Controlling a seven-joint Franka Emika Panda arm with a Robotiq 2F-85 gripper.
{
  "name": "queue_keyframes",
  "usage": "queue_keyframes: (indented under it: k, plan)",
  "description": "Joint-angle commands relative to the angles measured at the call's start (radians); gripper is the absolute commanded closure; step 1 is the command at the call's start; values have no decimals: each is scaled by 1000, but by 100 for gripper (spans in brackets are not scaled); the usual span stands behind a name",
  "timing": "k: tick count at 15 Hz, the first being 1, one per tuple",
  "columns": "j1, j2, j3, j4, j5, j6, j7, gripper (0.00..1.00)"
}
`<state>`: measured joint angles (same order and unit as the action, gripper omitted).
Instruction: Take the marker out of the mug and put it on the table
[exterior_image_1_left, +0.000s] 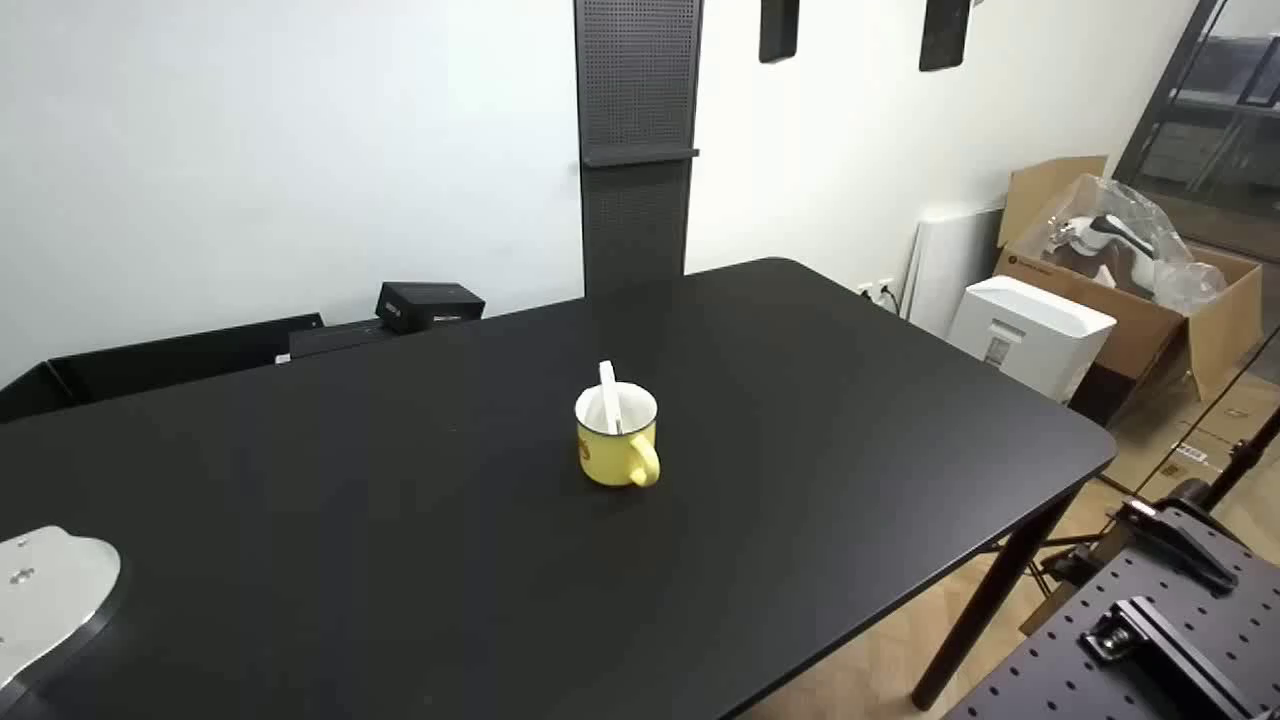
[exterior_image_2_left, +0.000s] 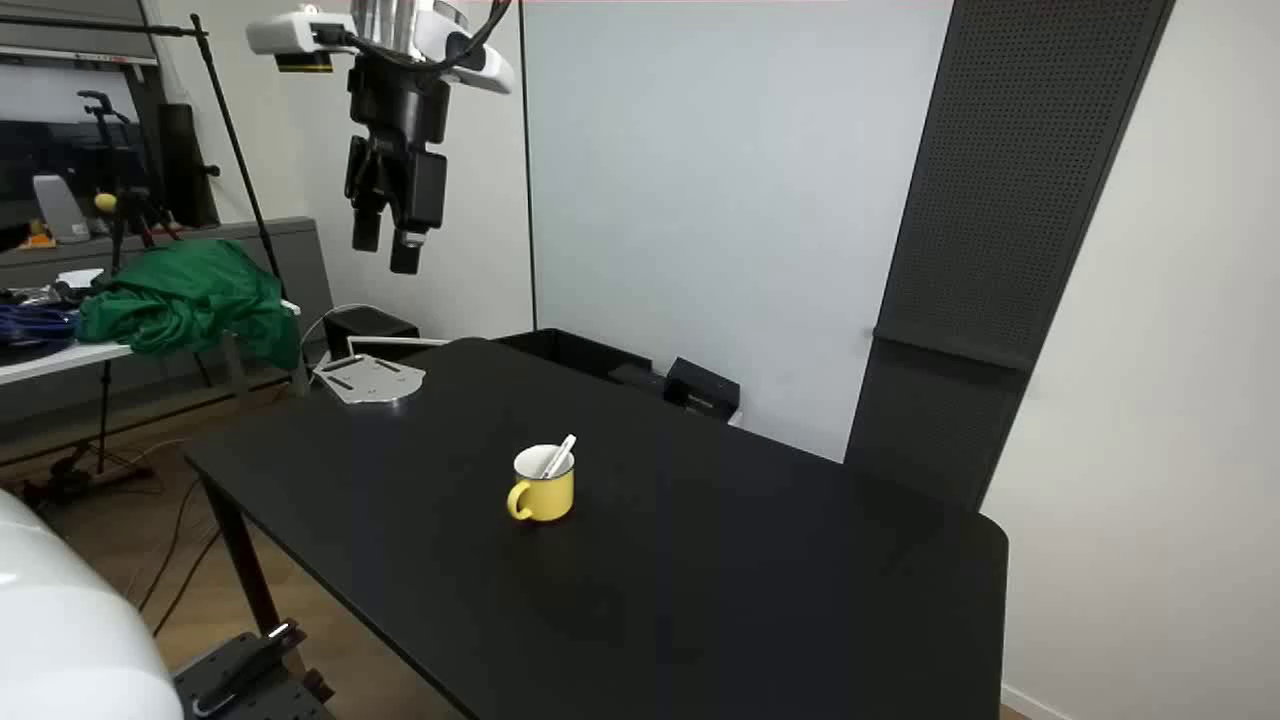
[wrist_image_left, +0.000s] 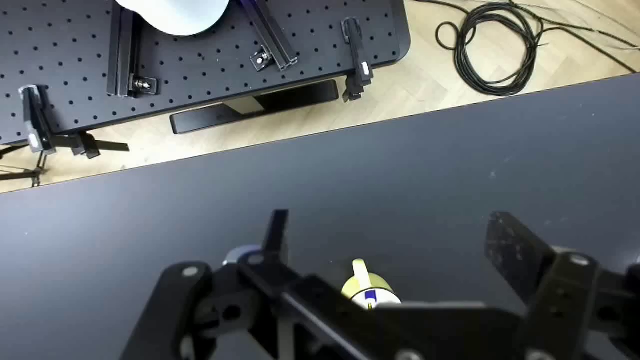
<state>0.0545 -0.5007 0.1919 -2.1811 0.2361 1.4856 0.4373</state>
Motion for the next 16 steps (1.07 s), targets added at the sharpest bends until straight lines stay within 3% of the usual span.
queue_keyframes:
  k: [1, 11, 16]
  plan:
    - [-3, 1, 2, 3, 0, -2, -1, 0]
    - [-3, 1, 2, 3, 0, -1, -1, 0]
    - [-40, 67, 24, 14, -169, 192, 5, 0]
